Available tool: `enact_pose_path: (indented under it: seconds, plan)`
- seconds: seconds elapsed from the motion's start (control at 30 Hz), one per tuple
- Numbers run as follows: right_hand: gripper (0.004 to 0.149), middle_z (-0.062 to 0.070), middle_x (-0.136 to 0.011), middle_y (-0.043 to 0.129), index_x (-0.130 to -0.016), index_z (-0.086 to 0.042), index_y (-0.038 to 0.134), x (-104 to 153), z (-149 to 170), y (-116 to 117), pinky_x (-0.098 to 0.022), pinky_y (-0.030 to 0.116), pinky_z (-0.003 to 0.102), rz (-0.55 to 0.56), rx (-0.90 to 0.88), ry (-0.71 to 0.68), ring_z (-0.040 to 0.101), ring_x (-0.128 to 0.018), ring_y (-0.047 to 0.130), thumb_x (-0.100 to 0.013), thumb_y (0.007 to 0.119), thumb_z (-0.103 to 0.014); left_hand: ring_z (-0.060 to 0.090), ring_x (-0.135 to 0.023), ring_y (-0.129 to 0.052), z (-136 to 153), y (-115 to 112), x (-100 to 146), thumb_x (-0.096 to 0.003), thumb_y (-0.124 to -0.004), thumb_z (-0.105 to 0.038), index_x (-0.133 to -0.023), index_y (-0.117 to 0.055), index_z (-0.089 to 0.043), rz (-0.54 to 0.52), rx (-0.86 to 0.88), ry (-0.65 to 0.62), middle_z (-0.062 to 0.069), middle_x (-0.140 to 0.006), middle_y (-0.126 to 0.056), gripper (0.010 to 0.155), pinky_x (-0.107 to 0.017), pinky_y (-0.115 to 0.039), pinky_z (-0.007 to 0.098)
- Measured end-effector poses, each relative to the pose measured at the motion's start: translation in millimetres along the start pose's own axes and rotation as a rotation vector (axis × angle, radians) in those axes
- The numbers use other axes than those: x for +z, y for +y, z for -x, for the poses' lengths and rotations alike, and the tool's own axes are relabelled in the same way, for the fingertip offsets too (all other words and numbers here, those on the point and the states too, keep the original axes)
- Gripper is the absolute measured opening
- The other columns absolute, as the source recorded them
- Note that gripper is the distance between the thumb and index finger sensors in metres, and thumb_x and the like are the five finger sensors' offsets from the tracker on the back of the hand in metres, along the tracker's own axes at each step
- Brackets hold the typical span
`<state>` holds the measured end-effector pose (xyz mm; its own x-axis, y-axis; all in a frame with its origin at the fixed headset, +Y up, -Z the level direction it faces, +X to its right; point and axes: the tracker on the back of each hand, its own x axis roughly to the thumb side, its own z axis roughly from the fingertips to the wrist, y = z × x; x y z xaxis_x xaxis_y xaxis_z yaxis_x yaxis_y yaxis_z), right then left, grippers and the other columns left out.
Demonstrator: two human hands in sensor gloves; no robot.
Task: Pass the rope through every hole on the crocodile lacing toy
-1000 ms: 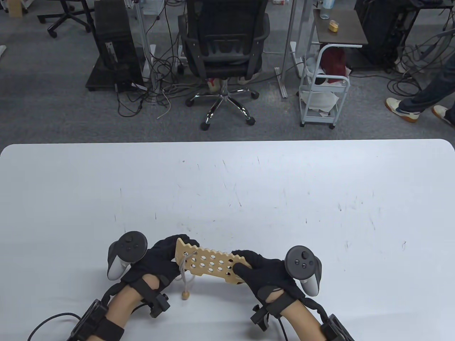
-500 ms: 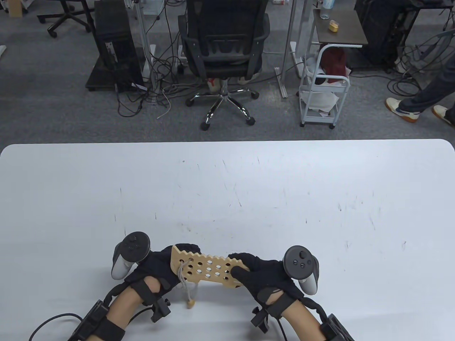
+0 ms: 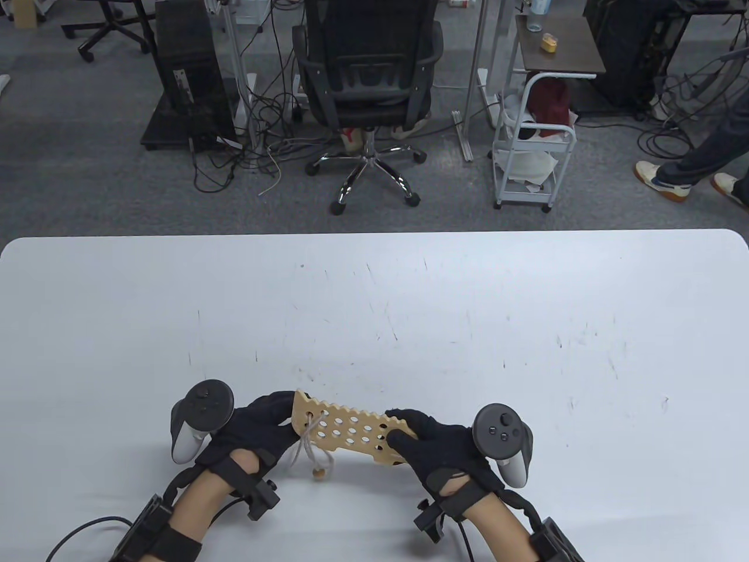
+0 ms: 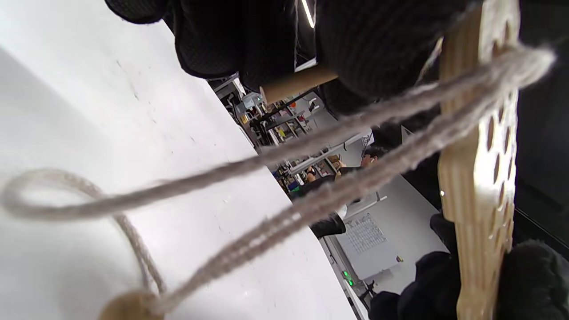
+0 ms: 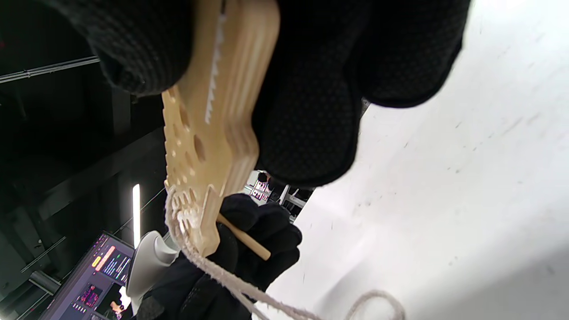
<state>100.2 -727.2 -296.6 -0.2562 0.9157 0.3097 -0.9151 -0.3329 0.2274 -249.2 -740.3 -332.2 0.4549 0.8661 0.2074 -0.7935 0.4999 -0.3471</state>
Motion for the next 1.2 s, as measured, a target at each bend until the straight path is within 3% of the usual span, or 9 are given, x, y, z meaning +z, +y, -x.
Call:
enact_pose_path:
  seconds: [1.2]
  plan:
    - [0.047, 0.005, -0.061, 0.104, -0.084, -0.018, 0.081, 0.1, 7.3, -17.1, -0.044, 0.083, 0.048, 0.083, 0.015, 0.077, 0.024, -0.045, 0.108, -0.044, 0.082, -0.043, 0.030, -0.094, -0.076, 4.1, 62.5, 23.7, -0.0417, -0.083, -0.044, -0.088, -0.087, -0.041, -0.309, 0.140, 0.004, 0.000, -0.100, -0.079, 0.046, -0.076, -0.055, 0.056]
